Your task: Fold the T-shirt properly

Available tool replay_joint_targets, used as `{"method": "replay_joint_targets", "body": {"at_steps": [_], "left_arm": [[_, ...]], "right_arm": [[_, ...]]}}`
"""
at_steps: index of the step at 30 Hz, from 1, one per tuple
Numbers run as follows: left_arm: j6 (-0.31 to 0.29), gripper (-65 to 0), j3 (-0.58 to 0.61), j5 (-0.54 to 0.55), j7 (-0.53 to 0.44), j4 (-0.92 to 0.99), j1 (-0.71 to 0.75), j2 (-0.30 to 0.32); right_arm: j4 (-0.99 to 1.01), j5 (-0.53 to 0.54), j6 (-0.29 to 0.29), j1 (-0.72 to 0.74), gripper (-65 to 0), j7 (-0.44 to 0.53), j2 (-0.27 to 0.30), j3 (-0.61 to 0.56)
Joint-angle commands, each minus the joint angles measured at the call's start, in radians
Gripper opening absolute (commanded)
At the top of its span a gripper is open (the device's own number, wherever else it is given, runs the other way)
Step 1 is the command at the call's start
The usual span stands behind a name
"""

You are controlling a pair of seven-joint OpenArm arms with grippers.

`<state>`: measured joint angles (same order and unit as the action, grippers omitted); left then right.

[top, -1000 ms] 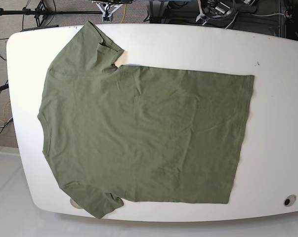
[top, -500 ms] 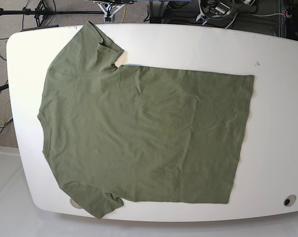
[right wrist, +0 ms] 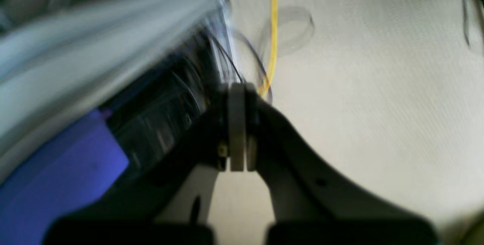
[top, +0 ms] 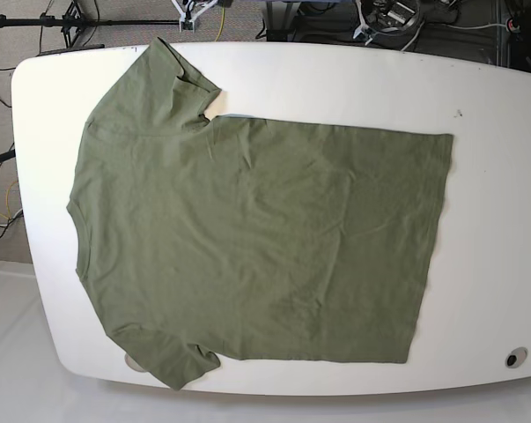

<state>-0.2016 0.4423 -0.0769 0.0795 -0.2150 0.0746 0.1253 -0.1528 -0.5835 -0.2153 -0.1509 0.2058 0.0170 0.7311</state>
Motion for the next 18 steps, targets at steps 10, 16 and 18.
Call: {"method": "replay_joint_targets", "body": {"at_steps": [10, 16, 18], "left_arm": [[-0.011, -65.0, 0.007, 0.006, 0.004, 0.0, -0.005, -0.004], [-0.009, -64.7, 0.014, -0.001, 0.01, 0.016, -0.02, -0.012], [-0.01, -64.7, 0.014, 0.0, 0.011, 0.02, -0.022, -0.013]], "right_arm": [[0.006, -0.016, 0.021, -0.014, -65.0, -0.005, 0.011, 0.007], [0.034, -0.019, 0.033, 0.002, -65.0, 0.001, 0.012, 0.01], [0.033, -0.02, 0.032, 0.001, -65.0, 0.004, 0.012, 0.012]]}}
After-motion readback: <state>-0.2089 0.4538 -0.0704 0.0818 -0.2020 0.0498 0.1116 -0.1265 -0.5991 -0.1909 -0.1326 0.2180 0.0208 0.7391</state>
